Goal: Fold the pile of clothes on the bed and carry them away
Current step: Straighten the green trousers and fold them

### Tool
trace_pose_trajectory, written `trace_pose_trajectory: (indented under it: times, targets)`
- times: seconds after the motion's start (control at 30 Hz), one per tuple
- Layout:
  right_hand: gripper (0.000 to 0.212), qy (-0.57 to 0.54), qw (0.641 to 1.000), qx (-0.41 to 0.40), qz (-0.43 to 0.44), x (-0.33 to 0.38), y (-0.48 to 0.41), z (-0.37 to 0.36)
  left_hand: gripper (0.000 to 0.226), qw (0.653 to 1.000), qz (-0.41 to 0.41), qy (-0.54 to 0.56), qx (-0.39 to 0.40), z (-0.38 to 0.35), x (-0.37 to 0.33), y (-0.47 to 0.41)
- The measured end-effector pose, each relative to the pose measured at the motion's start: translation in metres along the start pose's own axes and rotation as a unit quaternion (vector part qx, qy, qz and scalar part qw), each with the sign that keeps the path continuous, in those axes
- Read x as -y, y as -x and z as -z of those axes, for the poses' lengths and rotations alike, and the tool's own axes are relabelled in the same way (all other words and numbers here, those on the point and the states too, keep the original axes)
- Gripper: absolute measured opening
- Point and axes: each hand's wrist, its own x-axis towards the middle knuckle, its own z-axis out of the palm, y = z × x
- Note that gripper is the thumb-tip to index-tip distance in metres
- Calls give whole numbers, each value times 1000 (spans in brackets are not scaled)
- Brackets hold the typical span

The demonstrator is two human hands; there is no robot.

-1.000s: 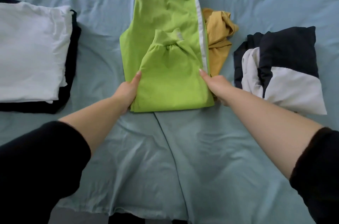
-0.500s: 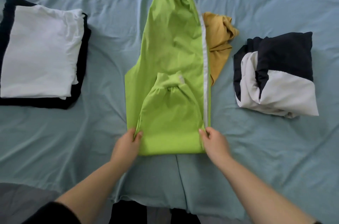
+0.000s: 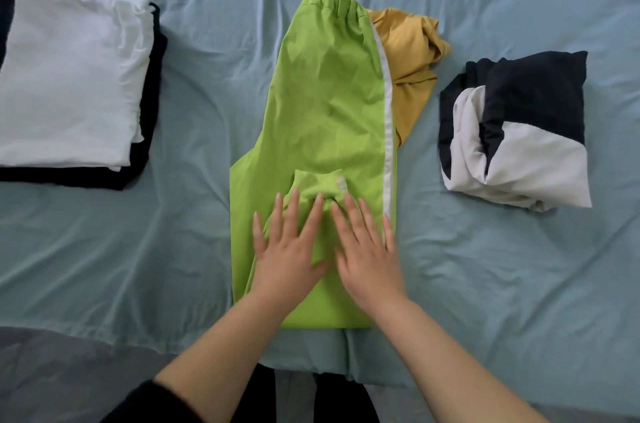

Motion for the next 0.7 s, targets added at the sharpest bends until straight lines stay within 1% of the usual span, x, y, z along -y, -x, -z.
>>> trace_pose_trajectory:
  times: [0.03,0.07,0.1,0.13,0.17,0.23,0.27,0.3,0.33,0.4,0.47,0.53,0.57,0.63,0.7]
  targets:
    - [61,3,999,43,5,-4,-13,0,109,999,-7,-22,26,-1,-4,-17]
    - [56,-8,996,84,-13,-9,-24,0,117,998,-7,-35,61,-2,-6,-32]
    - [52,-31,993,111,-38,-15,-34,3,124,994,-1,-35,100,-4,-6,-44]
    - [46,-65,989,114,-61,-20,-43,8,130,990,10,-27,141,-5,-6,-54]
    - [39,-106,988,81,-80,-24,-52,15,135,984,20,-19,176,-7,-5,-60]
    - [29,-164,978,-41,-118,-34,-75,35,140,974,31,-26,222,-12,-5,-67]
    - [29,-176,971,-90,-136,-39,-90,46,140,970,37,-35,236,-14,-5,-68]
    - [32,-183,965,-119,-148,-45,-107,58,140,967,43,-45,245,-17,-6,-70]
    - [38,-186,962,-129,-151,-50,-125,69,140,964,52,-53,254,-19,-7,-72]
    - [50,-178,968,-116,-132,-59,-168,88,141,957,70,-68,273,-23,-8,-77]
    - [62,-156,979,-96,-92,-61,-213,104,143,950,86,-76,291,-27,-9,-82]
    - [73,-162,982,-75,-64,-59,-254,117,143,948,90,-74,296,-31,-9,-85]
    - [78,-186,978,-62,-67,-57,-271,121,144,948,90,-71,296,-32,-9,-86]
    - [84,-255,961,-31,-104,-54,-300,127,144,950,89,-67,293,-34,-8,-88]
    - [77,-311,939,-13,-150,-55,-321,129,145,952,84,-66,287,-35,-7,-88]
